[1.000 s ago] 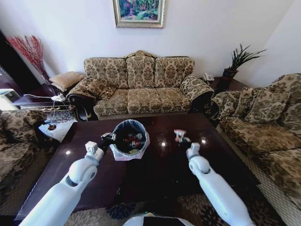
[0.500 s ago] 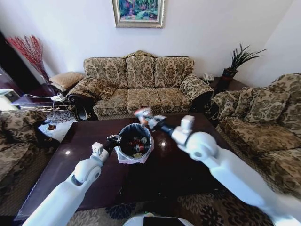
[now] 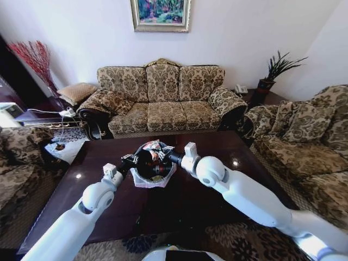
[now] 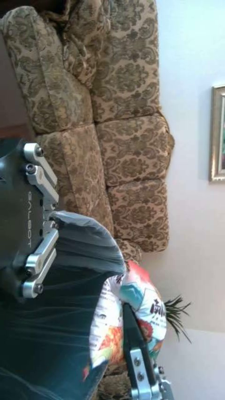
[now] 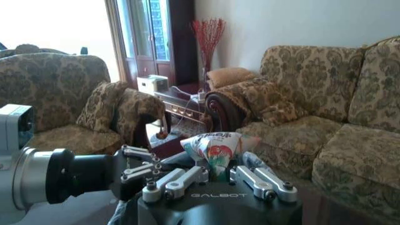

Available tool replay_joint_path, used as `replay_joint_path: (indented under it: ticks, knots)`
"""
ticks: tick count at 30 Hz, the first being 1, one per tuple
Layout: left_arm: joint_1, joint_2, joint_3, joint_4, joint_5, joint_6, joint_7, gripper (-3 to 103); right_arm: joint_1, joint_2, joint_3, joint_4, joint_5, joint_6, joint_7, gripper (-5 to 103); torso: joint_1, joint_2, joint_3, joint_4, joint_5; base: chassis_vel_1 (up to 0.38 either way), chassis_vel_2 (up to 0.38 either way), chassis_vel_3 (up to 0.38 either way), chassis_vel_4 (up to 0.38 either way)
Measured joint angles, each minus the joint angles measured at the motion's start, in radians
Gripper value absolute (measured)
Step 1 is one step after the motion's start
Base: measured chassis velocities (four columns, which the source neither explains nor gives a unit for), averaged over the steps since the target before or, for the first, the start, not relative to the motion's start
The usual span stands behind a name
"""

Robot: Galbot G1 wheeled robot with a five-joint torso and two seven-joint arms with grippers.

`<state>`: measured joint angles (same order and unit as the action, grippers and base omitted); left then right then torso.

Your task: Move to the front of the table and place the trash on the table into the trash bin.

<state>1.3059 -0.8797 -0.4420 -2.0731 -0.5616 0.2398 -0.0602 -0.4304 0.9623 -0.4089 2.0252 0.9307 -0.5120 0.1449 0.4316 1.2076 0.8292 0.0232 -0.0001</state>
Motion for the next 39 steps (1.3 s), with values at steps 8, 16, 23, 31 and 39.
replay_joint_path:
  ticks: [8,16,23,31,39]
  knots:
    - [0.009,-0.007,-0.003,-0.006,0.001,-0.005,-0.005,3,0.000,0.005,-0.010,-0.003,-0.006,0.006,0.010,22,0.000,0.000,0.000,0.0000,0.0001,0.000,0.000,0.000,0.000]
    - [0.015,-0.011,-0.004,-0.016,0.001,-0.005,-0.008,3,0.011,0.005,-0.019,-0.006,-0.006,0.006,0.014,49,0.000,0.000,0.000,-0.0001,0.0002,0.000,0.000,0.000,0.000]
    - [0.016,-0.011,-0.008,-0.019,0.001,-0.003,-0.010,3,0.010,0.009,-0.009,-0.003,-0.006,0.021,0.031,71,0.000,0.000,0.000,0.0000,0.0000,0.000,0.000,0.000,0.000]
    - [0.032,-0.021,-0.065,-0.020,0.040,-0.012,-0.035,3,-0.049,-0.042,0.114,0.038,-0.041,0.095,0.143,99,0.000,0.000,0.000,0.0000,0.0001,0.000,0.000,0.000,0.000]
    - [0.092,-0.118,-0.244,-0.081,0.125,-0.011,-0.048,3,-0.276,-0.197,0.390,0.060,-0.183,0.128,0.184,100,0.000,0.000,0.000,0.0000,-0.0003,0.000,0.000,0.000,0.000]
